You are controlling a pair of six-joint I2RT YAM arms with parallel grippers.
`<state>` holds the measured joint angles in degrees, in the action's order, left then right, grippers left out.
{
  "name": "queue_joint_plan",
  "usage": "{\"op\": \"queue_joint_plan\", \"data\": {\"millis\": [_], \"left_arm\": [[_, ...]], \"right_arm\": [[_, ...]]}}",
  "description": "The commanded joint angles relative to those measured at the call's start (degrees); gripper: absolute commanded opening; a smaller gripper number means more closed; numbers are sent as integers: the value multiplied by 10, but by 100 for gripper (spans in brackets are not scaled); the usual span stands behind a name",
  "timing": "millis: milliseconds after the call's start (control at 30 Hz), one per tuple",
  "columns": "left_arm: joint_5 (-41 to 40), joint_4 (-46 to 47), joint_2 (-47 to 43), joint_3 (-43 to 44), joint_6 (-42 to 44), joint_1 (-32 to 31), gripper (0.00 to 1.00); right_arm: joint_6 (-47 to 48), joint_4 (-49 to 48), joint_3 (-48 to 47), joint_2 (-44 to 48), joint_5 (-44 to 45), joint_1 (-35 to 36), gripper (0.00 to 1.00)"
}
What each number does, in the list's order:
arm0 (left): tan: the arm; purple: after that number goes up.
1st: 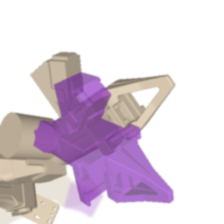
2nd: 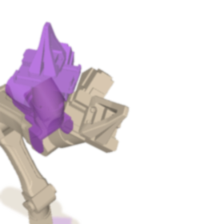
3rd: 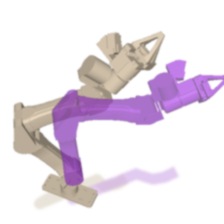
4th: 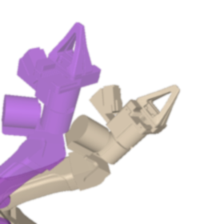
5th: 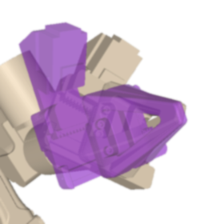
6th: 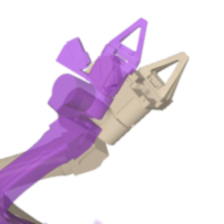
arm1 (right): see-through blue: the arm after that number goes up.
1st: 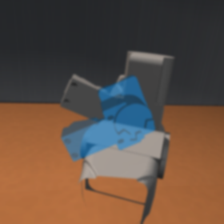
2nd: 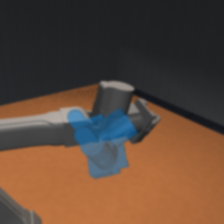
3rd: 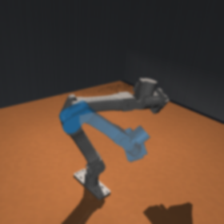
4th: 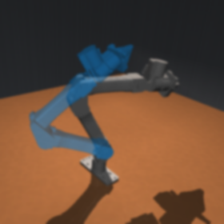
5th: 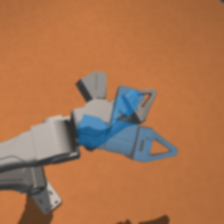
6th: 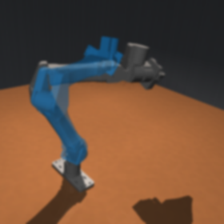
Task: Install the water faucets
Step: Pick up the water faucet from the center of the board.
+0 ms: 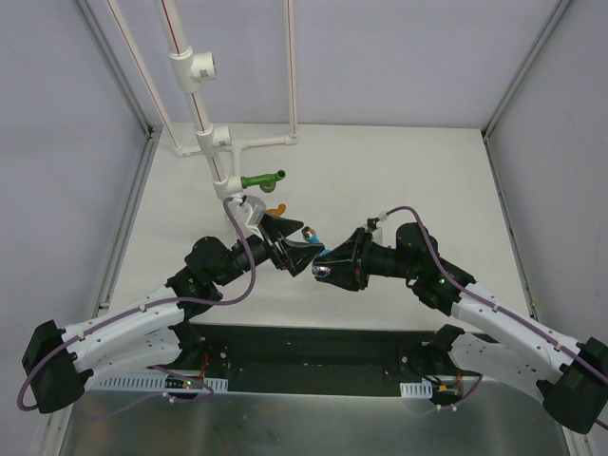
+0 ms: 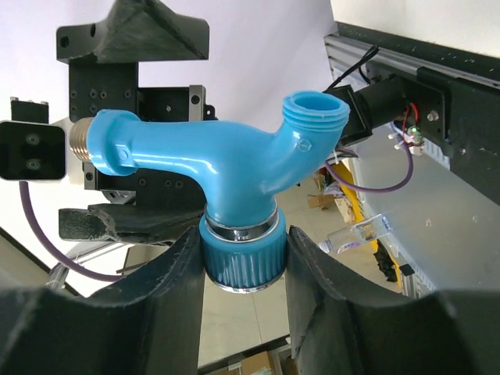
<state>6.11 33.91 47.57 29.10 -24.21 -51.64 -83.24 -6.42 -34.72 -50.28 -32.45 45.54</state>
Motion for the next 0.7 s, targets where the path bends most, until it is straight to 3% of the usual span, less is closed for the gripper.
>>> {"op": "queue_joint_plan", "data": {"millis": [0, 500, 600, 667], "left_arm": [[29, 67, 19, 34, 16, 3, 96], [26, 58, 46, 69, 6, 0, 72], [26, 33, 52, 87, -6, 0, 52], [25, 26, 56, 93, -20, 0, 27]], "right_arm": [[-53, -72, -1, 3, -29, 8, 0], [-81, -98, 7, 20, -33, 23, 0], [-82, -98, 6, 23, -32, 23, 0], [-77, -96, 4, 25, -32, 22, 2]]}}
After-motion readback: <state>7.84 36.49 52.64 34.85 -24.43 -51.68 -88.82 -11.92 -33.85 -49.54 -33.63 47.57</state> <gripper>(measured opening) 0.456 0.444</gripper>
